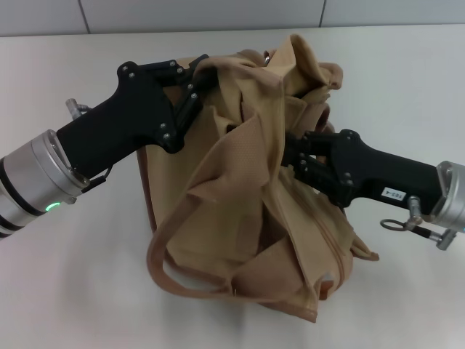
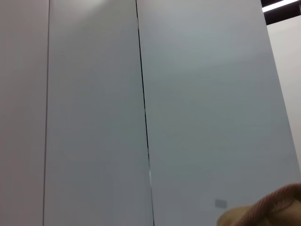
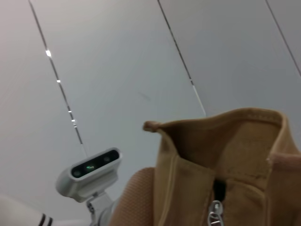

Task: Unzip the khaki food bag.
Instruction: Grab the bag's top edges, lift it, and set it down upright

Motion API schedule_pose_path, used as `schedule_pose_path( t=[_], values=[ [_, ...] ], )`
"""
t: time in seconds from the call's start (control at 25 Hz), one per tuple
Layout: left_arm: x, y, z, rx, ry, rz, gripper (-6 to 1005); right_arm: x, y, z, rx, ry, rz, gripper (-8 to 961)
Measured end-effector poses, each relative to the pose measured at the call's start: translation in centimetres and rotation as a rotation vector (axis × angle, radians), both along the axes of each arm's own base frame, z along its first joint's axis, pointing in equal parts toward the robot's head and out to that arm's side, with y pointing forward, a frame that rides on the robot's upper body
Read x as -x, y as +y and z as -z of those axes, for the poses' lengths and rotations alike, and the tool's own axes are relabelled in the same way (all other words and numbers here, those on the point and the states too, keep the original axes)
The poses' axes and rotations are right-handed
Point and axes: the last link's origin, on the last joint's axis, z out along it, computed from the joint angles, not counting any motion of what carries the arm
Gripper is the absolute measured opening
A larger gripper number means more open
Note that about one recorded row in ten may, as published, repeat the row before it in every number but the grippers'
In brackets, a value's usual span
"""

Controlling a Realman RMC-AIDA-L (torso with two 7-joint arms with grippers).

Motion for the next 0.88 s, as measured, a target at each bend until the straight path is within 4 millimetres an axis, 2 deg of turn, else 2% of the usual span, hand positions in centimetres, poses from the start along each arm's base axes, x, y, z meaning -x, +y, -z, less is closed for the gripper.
schedule_pose_path(
  t=[0.36,0.56,0.76,0.88],
  values=[
    [0.0,-0.1,0.1,0.005,0.001,0.001,87,0.6,0.4,0.6,0.012,-0.005,-0.008,286],
    [0.0,-0.3,0.2,0.012,-0.003,-0.001,87,1.0,0.6,0.9,0.018,-0.004,-0.010,471],
    [-0.1,-0.3,0.4,0.022,-0.002,0.006,88,1.6,0.7,1.5,0.018,-0.011,-0.033,543],
    [-0.1,-0.3,0.4,0.024,-0.002,0.007,88,1.7,0.8,1.5,0.020,-0.011,-0.039,535]
  ],
)
